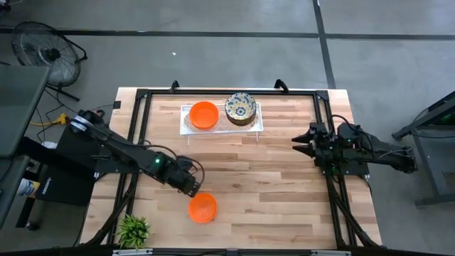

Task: Pick & Place Mini bowls
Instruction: Stack the orange bowl on the other orange bowls on the shelf

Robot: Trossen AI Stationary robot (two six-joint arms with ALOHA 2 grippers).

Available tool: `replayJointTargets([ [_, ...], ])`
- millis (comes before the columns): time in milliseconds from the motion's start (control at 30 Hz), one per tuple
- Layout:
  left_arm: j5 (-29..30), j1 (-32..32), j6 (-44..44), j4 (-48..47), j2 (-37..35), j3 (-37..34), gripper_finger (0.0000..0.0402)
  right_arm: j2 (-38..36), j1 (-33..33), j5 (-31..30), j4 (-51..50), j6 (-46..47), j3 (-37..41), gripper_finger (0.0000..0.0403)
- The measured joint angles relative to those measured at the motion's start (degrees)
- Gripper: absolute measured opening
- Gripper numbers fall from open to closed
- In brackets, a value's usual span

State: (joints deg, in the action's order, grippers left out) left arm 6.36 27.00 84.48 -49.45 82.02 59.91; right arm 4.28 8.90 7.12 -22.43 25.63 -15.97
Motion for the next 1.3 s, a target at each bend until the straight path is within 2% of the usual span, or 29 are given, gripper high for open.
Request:
replayJointTargets([
  [133,-3.74,0.02,-0.43,1.96,3.54,-0.01,0.0165,0.46,0.01,-0.13,0.06,0.06,-0.02,0.0185],
  [367,-6.3,0.02,-3.22,13.0,9.31,0.05,0.0165,1.05,0.01,0.05,-0.08,0.48,-0.02,0.0185],
  [867,-10.23,0.02,-6.02,16.28,14.97,-0.03,0.016,2.37,-0.02,0.76,-0.01,1.27,-0.04,0.0185],
  [1000,-10.02,0.02,-6.22,16.21,15.4,0.01,0.0123,2.69,-0.02,0.76,0.01,1.37,-0.04,0.0185],
  [1200,-10.08,0.02,-7.84,16.35,15.4,0.01,0.0017,2.91,0.01,0.74,-0.06,1.37,-0.04,0.0185],
  [1300,-10.34,0.02,-9.25,16.32,15.4,0.01,0.0007,2.92,0.01,0.62,-0.05,1.37,-0.03,0.0185],
])
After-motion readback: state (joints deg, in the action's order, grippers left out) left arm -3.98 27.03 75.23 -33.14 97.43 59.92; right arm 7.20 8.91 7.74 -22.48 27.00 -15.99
